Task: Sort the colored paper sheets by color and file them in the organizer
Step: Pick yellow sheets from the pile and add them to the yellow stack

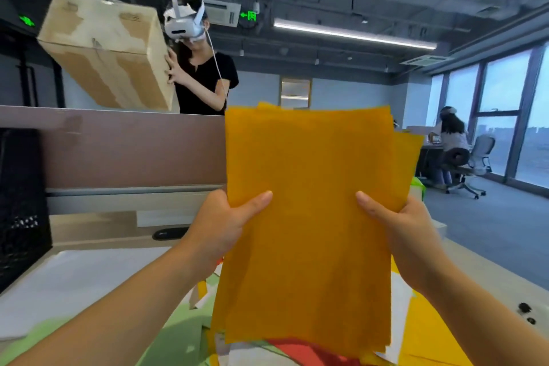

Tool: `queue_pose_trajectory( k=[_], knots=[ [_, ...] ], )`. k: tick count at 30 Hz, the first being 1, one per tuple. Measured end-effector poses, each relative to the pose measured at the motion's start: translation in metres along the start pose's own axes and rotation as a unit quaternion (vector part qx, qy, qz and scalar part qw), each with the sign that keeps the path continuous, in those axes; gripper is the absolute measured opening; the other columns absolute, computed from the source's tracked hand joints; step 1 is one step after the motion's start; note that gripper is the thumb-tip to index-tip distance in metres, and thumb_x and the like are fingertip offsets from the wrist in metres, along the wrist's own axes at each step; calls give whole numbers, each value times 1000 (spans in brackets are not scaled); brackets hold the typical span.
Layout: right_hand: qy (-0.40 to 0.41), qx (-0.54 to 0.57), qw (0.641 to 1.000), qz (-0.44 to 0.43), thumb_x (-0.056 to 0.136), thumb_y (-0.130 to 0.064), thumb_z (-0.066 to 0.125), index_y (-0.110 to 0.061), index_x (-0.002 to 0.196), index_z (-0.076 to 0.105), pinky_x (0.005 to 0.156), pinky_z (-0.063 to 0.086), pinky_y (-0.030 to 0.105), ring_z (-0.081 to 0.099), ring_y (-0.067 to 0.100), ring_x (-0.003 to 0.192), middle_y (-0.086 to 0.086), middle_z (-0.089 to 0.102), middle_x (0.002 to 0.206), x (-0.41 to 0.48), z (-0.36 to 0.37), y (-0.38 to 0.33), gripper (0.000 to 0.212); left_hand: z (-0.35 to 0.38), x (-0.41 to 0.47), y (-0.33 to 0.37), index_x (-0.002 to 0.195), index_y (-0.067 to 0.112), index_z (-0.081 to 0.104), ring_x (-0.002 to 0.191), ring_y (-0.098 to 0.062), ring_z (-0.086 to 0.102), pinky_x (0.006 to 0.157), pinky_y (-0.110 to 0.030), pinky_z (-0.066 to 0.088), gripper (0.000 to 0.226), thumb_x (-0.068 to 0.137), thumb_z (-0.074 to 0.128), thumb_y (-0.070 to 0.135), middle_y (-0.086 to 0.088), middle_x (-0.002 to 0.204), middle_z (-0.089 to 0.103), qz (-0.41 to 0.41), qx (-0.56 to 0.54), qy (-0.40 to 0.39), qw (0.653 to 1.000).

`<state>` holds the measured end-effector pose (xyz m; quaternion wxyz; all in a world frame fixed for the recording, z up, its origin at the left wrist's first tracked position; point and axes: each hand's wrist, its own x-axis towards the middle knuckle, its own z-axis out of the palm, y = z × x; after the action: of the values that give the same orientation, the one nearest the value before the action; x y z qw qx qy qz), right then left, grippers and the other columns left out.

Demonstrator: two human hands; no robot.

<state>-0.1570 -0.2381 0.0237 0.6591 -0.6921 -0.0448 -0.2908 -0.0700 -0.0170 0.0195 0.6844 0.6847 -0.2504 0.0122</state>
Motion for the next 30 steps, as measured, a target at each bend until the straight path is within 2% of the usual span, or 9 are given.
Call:
queue_pose_trajectory(
  k=[7, 10, 14, 17, 18, 20, 23, 28, 30],
  knots=[
    [6, -12, 1000, 9, 68, -39, 65, -25, 124, 53, 88, 52, 53, 66, 25, 100, -1, 67, 112, -7, 3, -9, 59, 7, -9, 8, 98, 32, 63, 74, 1, 69, 51, -13, 51, 25, 73, 64, 36, 21, 82, 73, 19, -50, -22, 998],
    [12, 1, 1000, 10, 69, -38, 65, -24, 126, 52, 89, 51, 55, 66, 26, 101, 0, 67, 114, -9, 0, -8, 60, 9, -13, 5, 101, 31, 63, 81, -9, 71, 60, -23, 54, 33, 69, 65, 40, 15, 90, 74, -1, -57, -9, 998],
    [6, 30, 999, 20, 71, -40, 64, -28, 128, 50, 87, 52, 51, 65, 24, 103, -3, 66, 117, -14, -5, 2, 59, 14, -15, 0, 112, 26, 62, 101, -25, 64, 90, -51, 50, 37, 79, 64, 43, 0, 109, 69, -57, -79, 20, 995],
    [-1, 18, 999, 49, 61, -57, 74, -28, 120, 56, 75, 56, 41, 70, 19, 94, -6, 71, 108, -19, -7, 11, 68, 16, -11, 3, 104, 29, 61, 99, -24, 64, 83, -47, 52, 21, 87, 61, 39, 0, 108, 68, -59, -100, 30, 993],
    [-1, 6, 998, 62, 64, -56, 73, -26, 114, 59, 70, 55, 37, 71, 17, 89, -6, 73, 101, -21, -6, 13, 60, 16, -10, 5, 100, 29, 61, 95, -22, 64, 76, -42, 53, 16, 88, 60, 38, 1, 105, 69, -59, -108, 33, 992],
    [17, -16, 996, 84, 84, -34, 61, -22, 101, 63, 64, 51, 32, 71, 15, 78, -5, 75, 87, -23, -3, 14, 21, 12, -9, 10, 97, 30, 62, 88, -18, 67, 64, -34, 51, 11, 90, 58, 36, 5, 98, 71, -61, -116, 26, 991],
    [47, -36, 994, 97, 94, -22, 51, -20, 93, 62, 65, 50, 35, 68, 18, 77, 1, 73, 83, -20, 6, 10, 11, -4, -11, 14, 103, 28, 64, 81, -14, 71, 59, -28, 54, 16, 91, 57, 35, 7, 92, 75, -75, -87, 7, 993],
    [33, 1, 990, 134, 98, -25, 45, -24, 95, 53, 85, 41, 47, 58, 18, 83, -4, 62, 94, -11, 49, -5, 8, -57, -38, 7, 115, 16, 63, 100, -25, 67, 91, -43, 51, 27, 95, 53, 30, -6, 108, 72, -162, 28, 1, 986],
    [-5, 4, 989, 147, 100, -26, 42, -23, 93, 54, 87, 40, 47, 58, 21, 85, -1, 63, 94, -10, 80, -3, 15, -88, -55, 8, 117, 14, 62, 102, -25, 67, 93, -44, 50, 27, 98, 49, 29, -6, 111, 71, -170, 61, 31, 983]
  ],
)
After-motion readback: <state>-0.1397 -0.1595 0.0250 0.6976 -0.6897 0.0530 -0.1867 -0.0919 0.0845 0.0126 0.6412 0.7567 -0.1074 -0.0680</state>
